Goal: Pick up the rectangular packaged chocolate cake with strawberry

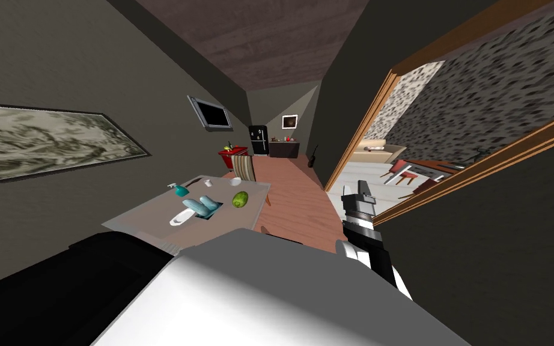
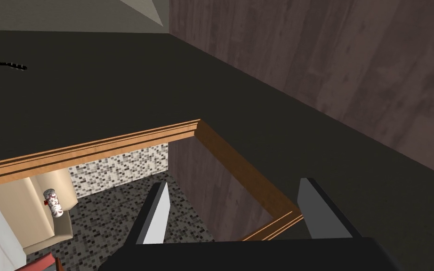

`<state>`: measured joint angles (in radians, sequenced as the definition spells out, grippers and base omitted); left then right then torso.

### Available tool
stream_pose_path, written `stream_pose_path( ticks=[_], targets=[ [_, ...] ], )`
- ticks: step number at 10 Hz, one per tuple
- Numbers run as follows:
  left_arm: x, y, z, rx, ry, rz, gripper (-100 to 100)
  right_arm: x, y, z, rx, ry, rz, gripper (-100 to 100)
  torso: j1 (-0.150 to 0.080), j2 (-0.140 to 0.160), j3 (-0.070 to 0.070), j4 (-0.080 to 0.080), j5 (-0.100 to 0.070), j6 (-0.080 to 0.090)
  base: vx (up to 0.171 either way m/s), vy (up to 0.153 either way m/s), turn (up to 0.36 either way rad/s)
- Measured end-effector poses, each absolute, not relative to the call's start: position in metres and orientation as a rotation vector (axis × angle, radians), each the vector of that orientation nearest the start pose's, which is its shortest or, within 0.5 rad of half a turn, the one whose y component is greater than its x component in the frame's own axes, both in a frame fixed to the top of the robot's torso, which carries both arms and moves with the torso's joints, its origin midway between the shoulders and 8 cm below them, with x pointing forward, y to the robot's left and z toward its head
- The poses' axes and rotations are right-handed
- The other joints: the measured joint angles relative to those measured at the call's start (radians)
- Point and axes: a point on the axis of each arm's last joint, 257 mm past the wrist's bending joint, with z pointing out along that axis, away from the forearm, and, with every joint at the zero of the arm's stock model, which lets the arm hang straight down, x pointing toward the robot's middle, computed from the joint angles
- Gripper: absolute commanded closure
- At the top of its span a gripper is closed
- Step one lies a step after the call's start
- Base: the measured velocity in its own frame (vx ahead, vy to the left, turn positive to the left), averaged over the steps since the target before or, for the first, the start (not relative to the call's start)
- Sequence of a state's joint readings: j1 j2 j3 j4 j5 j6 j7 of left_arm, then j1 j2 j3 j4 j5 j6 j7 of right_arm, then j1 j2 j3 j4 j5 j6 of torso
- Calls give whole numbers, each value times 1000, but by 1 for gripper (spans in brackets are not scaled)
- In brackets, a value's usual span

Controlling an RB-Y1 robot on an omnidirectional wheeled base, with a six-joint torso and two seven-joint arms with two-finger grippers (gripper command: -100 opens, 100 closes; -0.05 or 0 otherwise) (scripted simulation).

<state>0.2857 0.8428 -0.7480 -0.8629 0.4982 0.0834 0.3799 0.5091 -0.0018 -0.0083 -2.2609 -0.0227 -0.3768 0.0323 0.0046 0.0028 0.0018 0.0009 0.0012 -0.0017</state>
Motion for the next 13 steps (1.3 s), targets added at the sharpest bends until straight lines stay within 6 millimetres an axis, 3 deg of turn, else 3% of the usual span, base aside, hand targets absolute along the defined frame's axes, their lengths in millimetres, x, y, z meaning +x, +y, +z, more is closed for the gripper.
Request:
stream_pose_path(
  ticks=[1,2,6,7,8,12,13],
  targets=[
    [73,535,-605,-1955,2029,2,-100,365,-291,-12,779,710,1239,0,-1,0,0,0,0,0,-32,22,-16],
    [74,535,-605,-1956,2028,4,100,365,-291,-12,779,710,1239,0,-3,-2,-1,0,-1,0,-7,5,9],
    [74,535,-605,-1957,2027,3,100,365,-291,-12,779,710,1239,0,-5,-5,-3,-1,-1,0,0,0,0],
    [74,535,-605,-1957,2027,3,0,365,-291,-12,779,710,1239,0,-5,-5,-3,-1,-1,0,0,0,0],
    [74,535,-605,-1957,2027,3,100,365,-291,-12,779,710,1239,0,-5,-5,-3,-1,-1,0,23,-28,81],
    [62,549,-590,-1928,2059,3,100,365,-291,-12,779,710,1239,0,-9,-10,-6,-2,-2,0,68,-54,77],
    [62,549,-590,-1927,2059,0,0,365,-291,-12,779,710,1239,0,-7,-8,-5,-2,-2,0,6,-6,-3]
  ],
)
